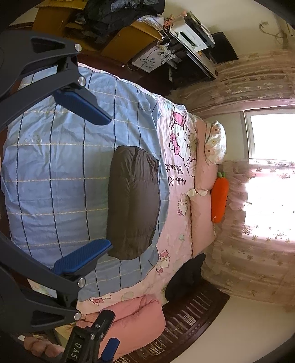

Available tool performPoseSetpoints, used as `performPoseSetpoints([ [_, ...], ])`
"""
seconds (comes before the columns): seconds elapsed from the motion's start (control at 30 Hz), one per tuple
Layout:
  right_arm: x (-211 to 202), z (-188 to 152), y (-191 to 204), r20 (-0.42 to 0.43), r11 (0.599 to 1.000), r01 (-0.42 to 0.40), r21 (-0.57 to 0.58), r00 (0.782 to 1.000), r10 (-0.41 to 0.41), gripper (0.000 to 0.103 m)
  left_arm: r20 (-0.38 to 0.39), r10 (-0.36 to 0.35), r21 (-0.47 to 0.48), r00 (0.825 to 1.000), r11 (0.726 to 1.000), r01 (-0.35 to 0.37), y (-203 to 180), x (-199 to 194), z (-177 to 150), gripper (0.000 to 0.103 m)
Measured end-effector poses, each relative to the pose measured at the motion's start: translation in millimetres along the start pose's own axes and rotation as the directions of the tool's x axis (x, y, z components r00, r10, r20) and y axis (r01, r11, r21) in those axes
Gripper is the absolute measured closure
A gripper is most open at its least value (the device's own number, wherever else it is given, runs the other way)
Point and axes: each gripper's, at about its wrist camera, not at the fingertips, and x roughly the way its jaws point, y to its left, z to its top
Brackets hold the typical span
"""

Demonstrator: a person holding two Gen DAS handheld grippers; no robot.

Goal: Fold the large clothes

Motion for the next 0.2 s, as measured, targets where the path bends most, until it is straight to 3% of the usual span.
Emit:
performPoseSetpoints([
  [0.2,-0.7,1.6,-0.8,0.003,1.000,-0.008,0.001,1.000,0.008,0.001,-0.018,-0.036,-0.029,0.999,0.999,0.035,3.2,6.5,4.8,0.002],
])
